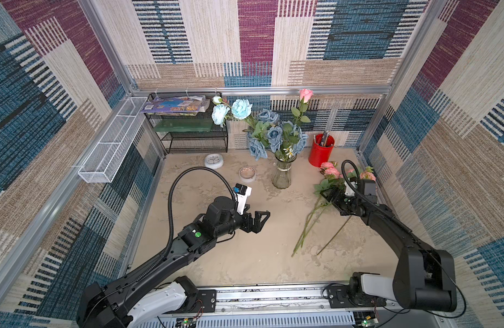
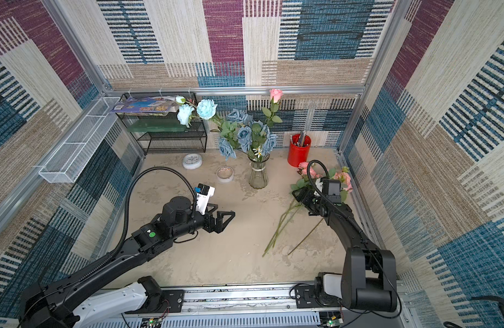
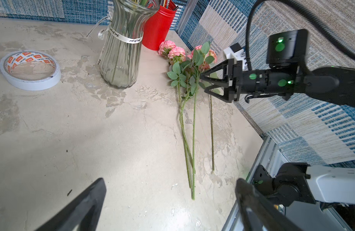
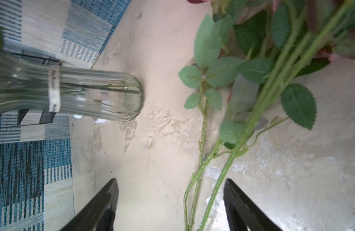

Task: Pick out pink flowers from the vase
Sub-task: Place the flower at the center of the board, then pick up the flower from the vase.

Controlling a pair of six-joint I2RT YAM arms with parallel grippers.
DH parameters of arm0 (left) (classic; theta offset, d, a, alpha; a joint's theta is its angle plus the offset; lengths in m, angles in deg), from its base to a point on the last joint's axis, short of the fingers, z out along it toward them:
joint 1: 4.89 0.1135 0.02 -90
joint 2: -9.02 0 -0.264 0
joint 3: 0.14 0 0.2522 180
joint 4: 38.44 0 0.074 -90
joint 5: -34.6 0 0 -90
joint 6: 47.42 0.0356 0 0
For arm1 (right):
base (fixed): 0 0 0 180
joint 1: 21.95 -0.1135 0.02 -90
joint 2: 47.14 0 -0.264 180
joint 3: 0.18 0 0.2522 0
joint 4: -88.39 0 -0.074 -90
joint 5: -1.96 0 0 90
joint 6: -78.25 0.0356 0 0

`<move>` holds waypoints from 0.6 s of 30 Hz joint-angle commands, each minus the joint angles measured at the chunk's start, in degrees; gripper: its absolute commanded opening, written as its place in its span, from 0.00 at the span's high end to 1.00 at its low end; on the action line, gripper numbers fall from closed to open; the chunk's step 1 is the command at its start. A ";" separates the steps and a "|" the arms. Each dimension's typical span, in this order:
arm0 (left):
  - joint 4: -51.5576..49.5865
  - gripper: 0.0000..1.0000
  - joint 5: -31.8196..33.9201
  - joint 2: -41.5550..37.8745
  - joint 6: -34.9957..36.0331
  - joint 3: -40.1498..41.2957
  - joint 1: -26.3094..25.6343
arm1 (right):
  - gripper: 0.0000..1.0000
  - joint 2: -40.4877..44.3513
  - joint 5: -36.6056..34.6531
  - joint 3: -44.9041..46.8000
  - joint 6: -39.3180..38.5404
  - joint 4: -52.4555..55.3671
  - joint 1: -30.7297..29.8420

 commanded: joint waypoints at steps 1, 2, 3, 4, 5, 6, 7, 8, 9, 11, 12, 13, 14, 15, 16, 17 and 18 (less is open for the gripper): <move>1.87 0.01 -0.70 0.47 -1.03 -0.19 0.09 | 0.14 5.21 1.68 -2.21 -4.51 -0.58 -2.17; 1.94 0.01 -0.78 0.69 -1.08 -0.15 0.09 | 0.13 6.59 1.41 -2.71 -4.88 -1.69 -2.98; 2.19 0.01 -0.80 0.80 -1.30 -0.11 0.08 | 0.12 8.06 0.17 -2.95 -4.73 -3.90 -3.72; 2.60 0.01 -0.87 1.01 -1.41 -0.11 0.09 | 0.11 9.07 -1.80 -2.77 -4.23 -6.91 -4.19; 2.82 0.01 -1.16 1.21 -1.66 -0.11 0.09 | 0.11 9.53 -3.18 -2.32 -3.90 -10.17 -4.63; 3.35 0.01 -2.08 1.35 -1.84 -0.20 0.09 | 0.10 9.60 -4.59 -1.75 -3.47 -14.37 -4.85; 3.89 0.01 -3.14 1.36 -1.94 -0.20 0.09 | 0.10 9.17 -5.73 -1.26 -2.83 -17.63 -4.90; 4.74 0.01 -4.25 1.20 -2.35 -0.06 0.13 | 0.09 8.20 -6.93 -0.83 -2.28 -21.94 -4.87; 5.57 0.01 -5.13 1.01 -2.61 0.12 0.11 | 0.09 6.54 -8.36 -0.82 -2.22 -25.81 -4.91; 6.34 0.01 -5.73 0.40 -2.79 0.37 0.09 | 0.09 2.31 -7.89 -1.58 -2.35 -33.43 -4.25; 6.61 0.01 -5.92 -0.15 -2.67 0.61 0.14 | 0.10 -0.58 -6.87 -2.56 -2.47 -36.80 -3.95; 6.80 0.01 -5.96 -0.60 -2.55 0.72 0.09 | 0.11 -3.34 -5.04 -3.56 -2.88 -40.05 -3.82; 6.83 0.01 -6.17 -1.17 -2.29 0.78 0.09 | 0.11 -6.50 -3.31 -5.09 -3.30 -43.26 -3.72; 7.09 0.01 -6.80 -1.75 -1.73 1.00 0.13 | 0.12 -9.95 -2.99 -7.15 -3.44 -45.16 -3.64; 7.53 0.01 -7.48 -2.24 -1.11 1.30 0.08 | 0.12 -13.20 -1.70 -9.16 -3.49 -46.78 -3.43; 8.08 0.01 -7.76 -2.64 -0.34 1.62 0.09 | 0.13 -16.89 0.38 -11.92 -3.24 -48.71 -3.08; 8.41 0.01 -7.07 -2.92 0.24 2.00 0.10 | 0.14 -20.68 2.36 -14.70 -2.85 -50.52 -2.85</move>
